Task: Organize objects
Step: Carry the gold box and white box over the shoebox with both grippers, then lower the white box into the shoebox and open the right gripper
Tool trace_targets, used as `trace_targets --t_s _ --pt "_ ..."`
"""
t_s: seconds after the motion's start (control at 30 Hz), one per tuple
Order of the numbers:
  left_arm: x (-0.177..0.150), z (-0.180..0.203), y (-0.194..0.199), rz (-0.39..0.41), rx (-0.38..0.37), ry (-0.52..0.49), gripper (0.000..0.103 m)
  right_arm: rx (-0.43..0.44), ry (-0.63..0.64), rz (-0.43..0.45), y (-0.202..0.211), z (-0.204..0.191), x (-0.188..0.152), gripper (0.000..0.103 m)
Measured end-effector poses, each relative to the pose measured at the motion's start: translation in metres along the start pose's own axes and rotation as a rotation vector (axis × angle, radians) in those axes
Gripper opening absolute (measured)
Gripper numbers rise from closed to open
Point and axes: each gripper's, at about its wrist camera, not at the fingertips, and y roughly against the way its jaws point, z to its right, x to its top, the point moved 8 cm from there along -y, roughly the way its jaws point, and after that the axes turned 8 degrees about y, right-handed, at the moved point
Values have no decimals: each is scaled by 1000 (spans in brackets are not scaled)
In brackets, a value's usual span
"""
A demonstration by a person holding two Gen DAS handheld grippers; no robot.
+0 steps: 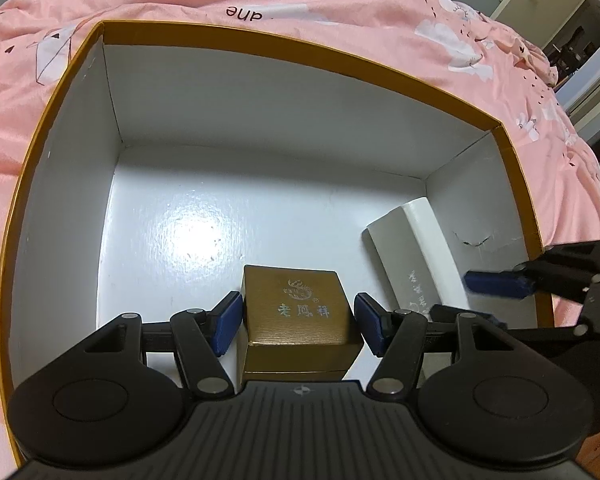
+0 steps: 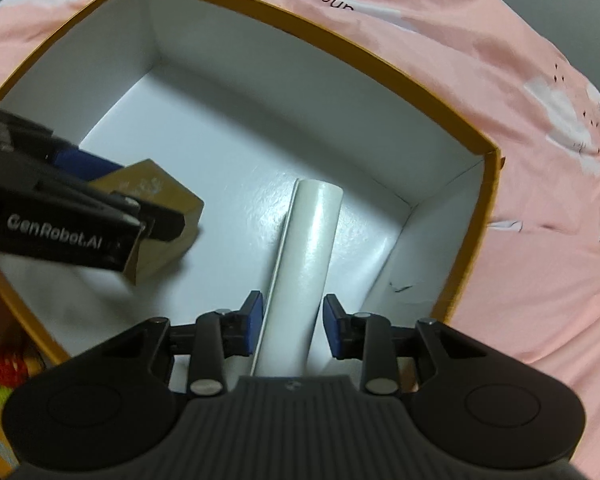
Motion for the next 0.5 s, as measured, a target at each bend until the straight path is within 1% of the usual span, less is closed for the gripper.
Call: trace_targets --t_s 0.1,0.17,0.23,0.4,0.5 --pt "0 1 1 -2 -10 -1 71 -30 37 -10 5 9 -6 37" --pt "1 2 1 -2 -16 -1 71 -25 70 -12 7 10 -8 32" --pt "2 3 1 0 -22 -2 71 -11 111 -13 8 9 -9 25" --pt "7 8 1 -2 -26 -1 71 11 191 -31 7 6 -4 21" --pt "11 9 1 -11 -36 8 71 21 225 -76 3 7 -3 21"
